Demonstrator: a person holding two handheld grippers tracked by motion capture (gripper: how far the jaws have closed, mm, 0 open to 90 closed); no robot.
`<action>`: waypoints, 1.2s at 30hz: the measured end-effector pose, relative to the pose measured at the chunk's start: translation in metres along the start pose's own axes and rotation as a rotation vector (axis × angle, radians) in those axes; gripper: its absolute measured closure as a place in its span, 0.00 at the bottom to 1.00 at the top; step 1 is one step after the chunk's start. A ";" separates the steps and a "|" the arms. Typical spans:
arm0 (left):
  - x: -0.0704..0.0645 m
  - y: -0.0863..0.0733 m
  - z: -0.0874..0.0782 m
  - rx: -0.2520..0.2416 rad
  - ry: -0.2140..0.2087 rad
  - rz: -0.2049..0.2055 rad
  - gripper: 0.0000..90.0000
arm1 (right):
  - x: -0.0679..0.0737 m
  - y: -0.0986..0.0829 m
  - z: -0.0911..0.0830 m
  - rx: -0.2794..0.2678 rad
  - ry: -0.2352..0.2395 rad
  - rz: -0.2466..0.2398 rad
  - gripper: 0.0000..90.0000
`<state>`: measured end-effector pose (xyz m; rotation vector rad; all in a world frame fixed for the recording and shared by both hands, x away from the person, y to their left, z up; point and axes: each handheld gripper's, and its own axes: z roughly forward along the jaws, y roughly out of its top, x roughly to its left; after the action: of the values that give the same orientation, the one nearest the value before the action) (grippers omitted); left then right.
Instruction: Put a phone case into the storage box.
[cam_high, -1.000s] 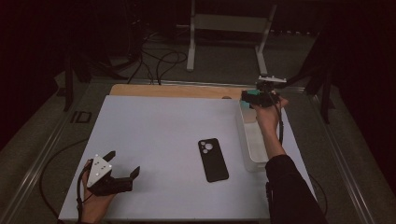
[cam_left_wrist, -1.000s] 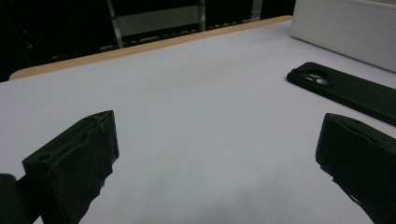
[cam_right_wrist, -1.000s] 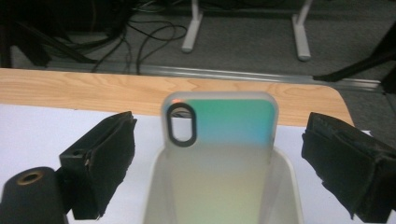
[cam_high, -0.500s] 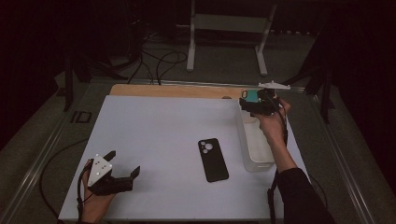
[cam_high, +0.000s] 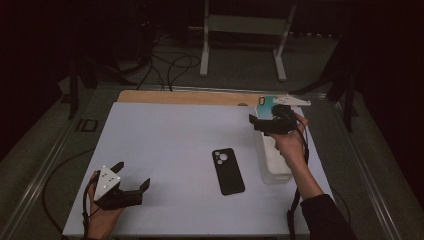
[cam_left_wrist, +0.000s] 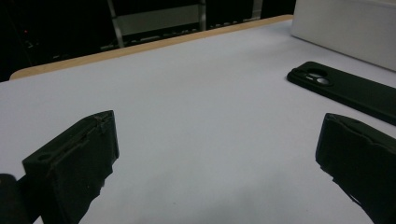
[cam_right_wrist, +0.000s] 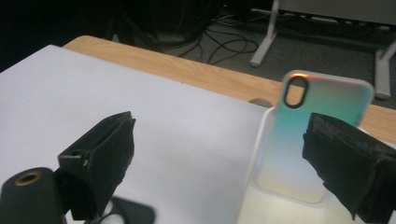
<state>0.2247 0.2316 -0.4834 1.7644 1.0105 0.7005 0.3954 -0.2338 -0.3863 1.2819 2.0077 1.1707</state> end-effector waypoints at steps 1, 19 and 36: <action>0.000 0.000 0.000 0.000 0.000 0.000 0.00 | 0.002 0.000 -0.001 -0.002 0.007 -0.004 0.10; -0.001 0.000 0.001 0.000 -0.003 0.000 0.00 | 0.049 -0.021 -0.011 0.066 0.102 -0.042 0.09; -0.002 0.001 0.001 0.003 -0.005 0.004 0.00 | 0.078 -0.053 -0.002 0.164 0.118 -0.013 0.09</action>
<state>0.2248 0.2293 -0.4834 1.7705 1.0056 0.6970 0.3333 -0.1748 -0.4264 1.3025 2.2345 1.1194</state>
